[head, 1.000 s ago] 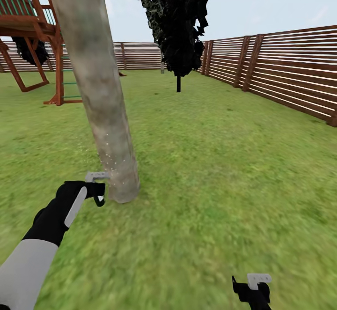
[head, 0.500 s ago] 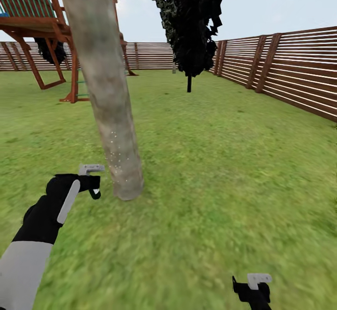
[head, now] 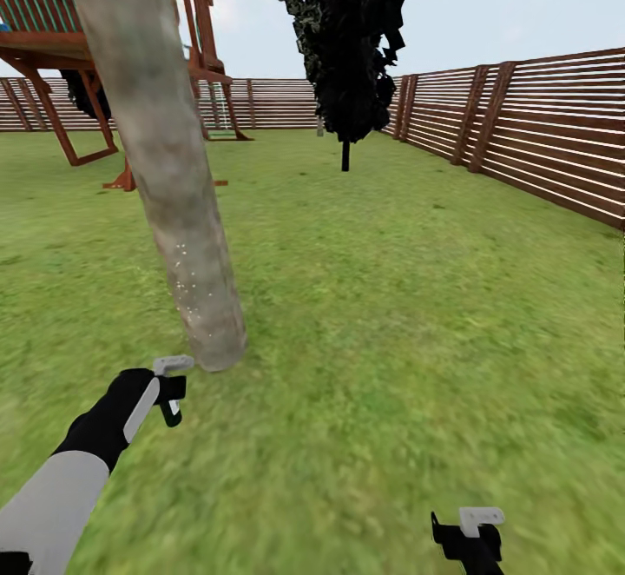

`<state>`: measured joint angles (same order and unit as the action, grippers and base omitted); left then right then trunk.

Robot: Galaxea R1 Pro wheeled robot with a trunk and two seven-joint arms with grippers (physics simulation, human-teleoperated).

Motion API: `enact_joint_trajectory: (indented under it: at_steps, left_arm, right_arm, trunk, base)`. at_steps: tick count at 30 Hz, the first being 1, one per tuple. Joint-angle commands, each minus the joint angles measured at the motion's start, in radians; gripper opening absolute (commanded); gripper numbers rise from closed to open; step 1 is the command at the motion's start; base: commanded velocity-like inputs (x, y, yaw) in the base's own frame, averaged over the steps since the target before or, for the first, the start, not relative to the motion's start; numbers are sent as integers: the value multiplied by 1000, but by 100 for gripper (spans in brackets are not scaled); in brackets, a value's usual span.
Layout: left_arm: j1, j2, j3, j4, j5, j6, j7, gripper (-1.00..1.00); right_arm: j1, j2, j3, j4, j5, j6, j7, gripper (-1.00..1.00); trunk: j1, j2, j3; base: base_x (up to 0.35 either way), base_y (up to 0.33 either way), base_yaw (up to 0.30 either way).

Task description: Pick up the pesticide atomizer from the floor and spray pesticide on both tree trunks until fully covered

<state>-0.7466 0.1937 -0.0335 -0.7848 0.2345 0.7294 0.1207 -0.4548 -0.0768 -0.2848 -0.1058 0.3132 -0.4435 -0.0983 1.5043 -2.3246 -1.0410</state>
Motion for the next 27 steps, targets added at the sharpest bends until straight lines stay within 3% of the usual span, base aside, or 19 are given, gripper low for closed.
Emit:
enact_joint_trajectory:
  at_steps: [1, 5, 9, 13, 17, 23, 27]
  left_arm:
    - [0, 1, -3, -3, 9, 4, 10, -100]
    - [0, 8, -4, -5, 5, 4, 18, -100]
    - [29, 14, 0, 2, 2, 2, 87, -100]
    - [43, 16, 1, 5, 1, 2, 101, -100]
    - [96, 14, -2, 33, 1, -99, 104, -100]
    - [111, 8, -1, 49, 2, -130, 103, -100]
    - [137, 10, -1, 72, 2, -211, 98, -100]
  right_arm:
    - [-1, 1, -5, 2, 11, -3, -5, 100]
    - [-1, 2, -5, 2, 11, -3, -6, 100]
    - [-1, 2, -5, 1, 11, -3, -6, 100]
    - [-1, 2, -5, 2, 11, -3, -5, 100]
    - [-1, 2, -5, 2, 11, -3, -6, 100]
    - [-1, 2, -5, 2, 11, -3, -6, 100]
    - [-1, 2, -4, 2, 12, -3, -5, 100]
  trunk:
    - [0, 0, -1]
    - [0, 0, -1]
    - [0, 0, -1]
    - [0, 0, -1]
    - [0, 0, -1]
    - [0, 0, -1]
    - [0, 0, -1]
  base:
    - [0, -273, 14]
    - [0, -273, 175]
    - [24, -273, 272]
    - [108, -273, 277]
    - [170, -248, 229]
    - [207, -222, 80]
    - [234, -195, 4]
